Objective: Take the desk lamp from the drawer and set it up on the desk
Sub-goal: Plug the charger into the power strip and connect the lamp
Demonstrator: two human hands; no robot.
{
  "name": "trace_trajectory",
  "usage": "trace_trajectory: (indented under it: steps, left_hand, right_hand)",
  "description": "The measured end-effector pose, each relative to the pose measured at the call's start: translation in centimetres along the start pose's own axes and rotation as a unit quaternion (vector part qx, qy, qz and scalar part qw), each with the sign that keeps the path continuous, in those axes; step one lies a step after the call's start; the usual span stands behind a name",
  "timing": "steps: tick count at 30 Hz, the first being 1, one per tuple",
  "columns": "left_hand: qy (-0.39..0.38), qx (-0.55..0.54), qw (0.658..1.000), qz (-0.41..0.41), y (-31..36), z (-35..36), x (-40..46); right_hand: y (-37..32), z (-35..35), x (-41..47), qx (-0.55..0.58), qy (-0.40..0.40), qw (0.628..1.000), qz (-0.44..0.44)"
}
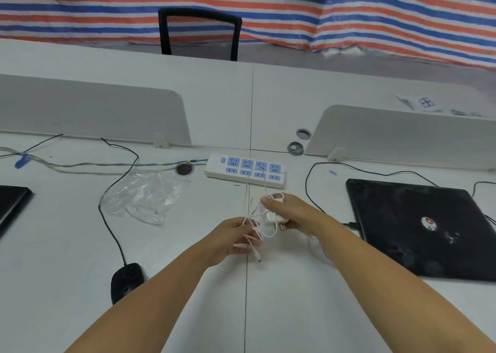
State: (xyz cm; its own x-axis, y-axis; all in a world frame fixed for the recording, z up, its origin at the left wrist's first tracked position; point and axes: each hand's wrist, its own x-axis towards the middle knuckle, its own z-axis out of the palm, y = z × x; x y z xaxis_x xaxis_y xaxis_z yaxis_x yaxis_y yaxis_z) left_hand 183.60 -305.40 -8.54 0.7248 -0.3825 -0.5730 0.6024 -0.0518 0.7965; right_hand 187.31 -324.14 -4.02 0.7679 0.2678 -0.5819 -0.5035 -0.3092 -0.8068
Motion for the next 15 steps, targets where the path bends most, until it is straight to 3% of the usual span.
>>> trace_trajectory:
  steps: [4,6,9,11,13,15]
  left_hand:
    - [0.083,-0.065,0.994,0.017,-0.1,-1.1,-0.3]
    - [0.128,-0.129,0.983,0.030,0.0,-1.9,-0.4]
    - [0.177,-0.209,0.960,0.057,0.7,-2.8,-0.4]
    - [0.217,-0.236,0.945,0.062,1.0,-3.4,-0.3]
    - [0.265,-0.234,0.934,0.054,0.8,-4.1,-0.1]
    - [0.293,-0.231,0.927,0.038,0.1,-4.7,-0.2]
  right_hand:
    - [0.1,-1.2,-0.3,0.154,-0.083,0.983,0.059]
    - [-0.2,-1.6,-0.5,0.157,-0.114,0.979,0.062]
    - [-0.6,-2.0,-0.1,0.025,-0.098,0.994,0.045]
    - [-1.0,-2.2,0.5,-0.127,-0.029,0.991,0.012]
    - [-1.1,-2.6,1.5,-0.305,0.079,0.948,-0.038]
    - [-1.1,-3.4,2.4,-0.388,0.197,0.896,-0.088]
